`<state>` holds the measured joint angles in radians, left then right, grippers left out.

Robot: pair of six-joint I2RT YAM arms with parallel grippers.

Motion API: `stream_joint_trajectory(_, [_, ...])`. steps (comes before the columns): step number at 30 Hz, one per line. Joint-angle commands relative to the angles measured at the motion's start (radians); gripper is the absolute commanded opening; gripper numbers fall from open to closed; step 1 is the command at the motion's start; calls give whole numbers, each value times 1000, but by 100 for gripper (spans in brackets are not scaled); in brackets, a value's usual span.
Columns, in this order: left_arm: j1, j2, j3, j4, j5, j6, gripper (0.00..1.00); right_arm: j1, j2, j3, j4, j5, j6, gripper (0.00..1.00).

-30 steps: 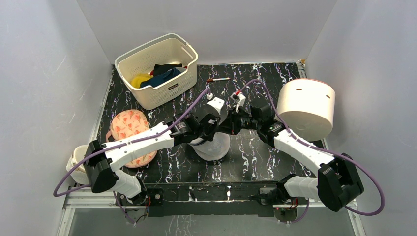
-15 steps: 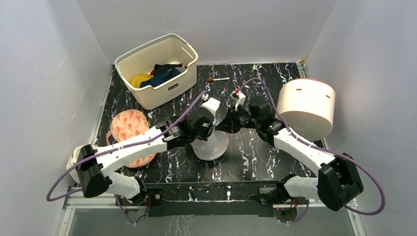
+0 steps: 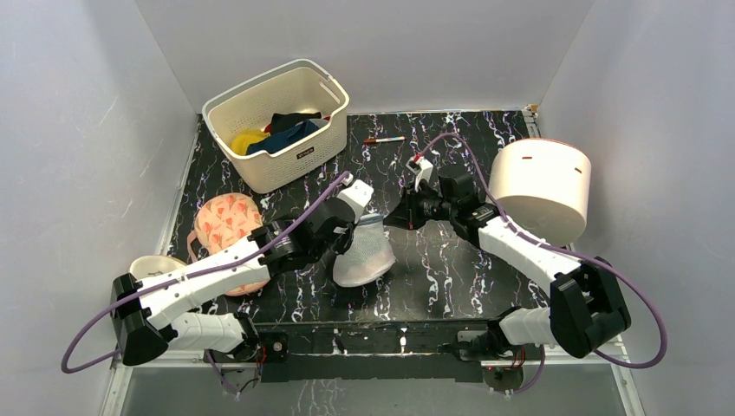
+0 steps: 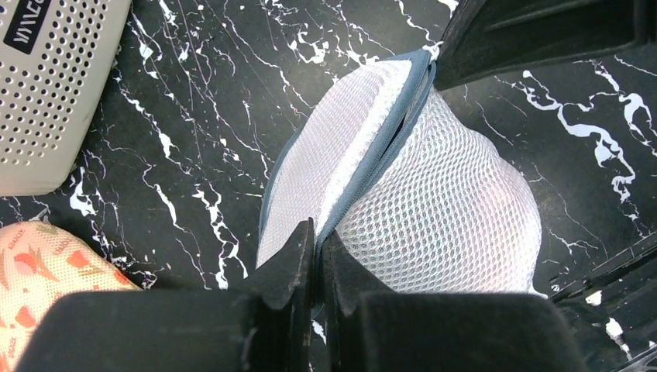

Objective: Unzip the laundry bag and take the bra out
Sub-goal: Unzip the laundry bag at the center of the board.

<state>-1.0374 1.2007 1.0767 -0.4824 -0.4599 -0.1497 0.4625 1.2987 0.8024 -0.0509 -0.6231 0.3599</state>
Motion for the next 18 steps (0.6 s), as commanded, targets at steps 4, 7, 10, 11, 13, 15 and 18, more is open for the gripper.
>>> stream_joint_trajectory(4, [7, -34, -3, -31, 28, -13, 4, 5, -20, 10, 130, -55, 0, 0])
stream_joint_trajectory(7, [8, -6, 21, -23, 37, -31, 13, 25, -22, 9, 157, -70, 28, 0])
stream_joint_trajectory(10, [8, 9, 47, -3, 79, -35, 31, 39, -25, 10, 174, -84, 46, 0])
stream_joint_trajectory(11, [8, 12, 53, 4, 96, -36, 38, 44, -27, 12, 175, -83, 49, 0])
stream_joint_trajectory(13, [8, 13, 67, 17, 124, -40, 55, 52, -32, 12, 175, -82, 52, 0])
stream_joint_trajectory(15, [8, 13, 76, 36, 146, -47, 69, 60, -38, 9, 178, -78, 57, 0])
stream_joint_trajectory(18, [7, 22, 72, 80, 180, -50, 76, 71, -48, 1, 185, -74, 68, 0])
